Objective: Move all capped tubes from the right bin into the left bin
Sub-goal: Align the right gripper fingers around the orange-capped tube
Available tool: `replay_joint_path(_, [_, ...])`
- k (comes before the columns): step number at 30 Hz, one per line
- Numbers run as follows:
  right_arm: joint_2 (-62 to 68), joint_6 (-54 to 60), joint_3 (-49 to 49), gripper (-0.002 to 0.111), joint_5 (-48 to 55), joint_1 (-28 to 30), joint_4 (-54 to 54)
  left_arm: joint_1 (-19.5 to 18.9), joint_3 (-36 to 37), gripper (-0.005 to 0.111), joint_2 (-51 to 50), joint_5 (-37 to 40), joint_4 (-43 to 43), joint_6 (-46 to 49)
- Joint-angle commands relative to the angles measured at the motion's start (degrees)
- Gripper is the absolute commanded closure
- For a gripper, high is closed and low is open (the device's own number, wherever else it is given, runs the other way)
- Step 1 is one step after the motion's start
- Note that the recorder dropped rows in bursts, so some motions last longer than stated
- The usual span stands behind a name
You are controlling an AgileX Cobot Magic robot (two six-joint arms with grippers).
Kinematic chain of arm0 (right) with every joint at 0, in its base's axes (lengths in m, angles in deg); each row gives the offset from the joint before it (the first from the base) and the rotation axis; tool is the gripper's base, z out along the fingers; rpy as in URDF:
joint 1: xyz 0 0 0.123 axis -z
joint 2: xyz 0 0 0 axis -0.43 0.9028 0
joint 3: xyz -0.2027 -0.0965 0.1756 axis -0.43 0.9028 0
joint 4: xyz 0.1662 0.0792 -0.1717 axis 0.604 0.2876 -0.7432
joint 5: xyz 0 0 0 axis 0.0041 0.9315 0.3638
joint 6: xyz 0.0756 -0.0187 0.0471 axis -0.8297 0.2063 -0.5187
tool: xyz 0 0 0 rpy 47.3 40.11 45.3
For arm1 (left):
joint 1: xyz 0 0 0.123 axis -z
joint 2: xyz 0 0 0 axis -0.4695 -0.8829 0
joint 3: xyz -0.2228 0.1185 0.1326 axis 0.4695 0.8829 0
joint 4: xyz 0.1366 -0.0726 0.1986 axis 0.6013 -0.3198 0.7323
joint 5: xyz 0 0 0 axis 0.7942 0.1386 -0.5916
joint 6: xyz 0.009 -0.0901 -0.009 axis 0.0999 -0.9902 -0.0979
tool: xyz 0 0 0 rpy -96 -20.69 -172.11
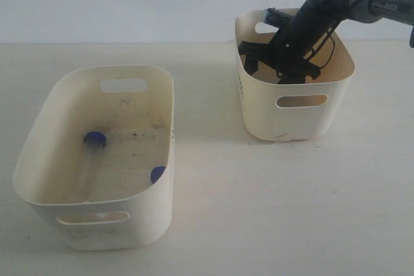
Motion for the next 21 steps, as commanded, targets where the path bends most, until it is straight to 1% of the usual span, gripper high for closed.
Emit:
replay_joint_path(1, [1.8, -1.2, 0.0, 0.032, 1.1, -0.8, -1.9, 0.0, -0.2, 0.103, 0.2, -0.8, -0.1, -0.1])
replay_joint_path(6, [1.9, -3.3, 0.0, 0.032, 1.2, -0.8, -8.5, 0.0, -0.2, 0.103, 0.2, -0.8, -0.1, -0.1])
replay_joint_path(9, [1.9, -6.8, 0.0, 0.032, 2.5, -0.8, -16.4, 0.0, -0.2, 0.103, 0.2, -0.8, -0.1, -0.1])
replay_joint_path(11, [1.8, -8.3, 0.0, 0.032, 2.6, -0.8, -19.2, 0.0, -0.2, 0.103, 0.2, -0.8, -0.1, -0.1])
replay_joint_path(15, [0.2, -8.7, -0.1, 0.032, 1.0, -0.8, -20.1, 0.0, -0.2, 0.103, 0.2, -0.8, -0.1, -0.1])
replay_joint_path(16, [0.0, -8.3, -0.1, 0.036, 0.6, -0.8, -20.0, 0.0, -0.2, 0.103, 0.2, -0.8, -0.1, -0.1])
replay_joint_path(17, [0.0, -8.2, -0.1, 0.044, 0.6, -0.8, -20.0, 0.0, -0.2, 0.103, 0.2, -0.8, -0.1, -0.1])
replay_joint_path(19, [0.0, -8.2, -0.1, 0.065, -0.2, -0.8, -20.1, 0.0, -0.2, 0.103, 0.2, -0.8, -0.1, -0.1])
replay_joint_path(20, [0.0, -8.2, -0.1, 0.072, -1.1, -0.8, -20.2, 0.0, -0.2, 0.103, 0.2, -0.8, -0.1, -0.1])
replay_joint_path(21, [-0.2, -8.1, -0.1, 0.073, -1.2, -0.8, -20.2, 0.0, -0.2, 0.103, 0.2, -0.8, -0.1, -0.1])
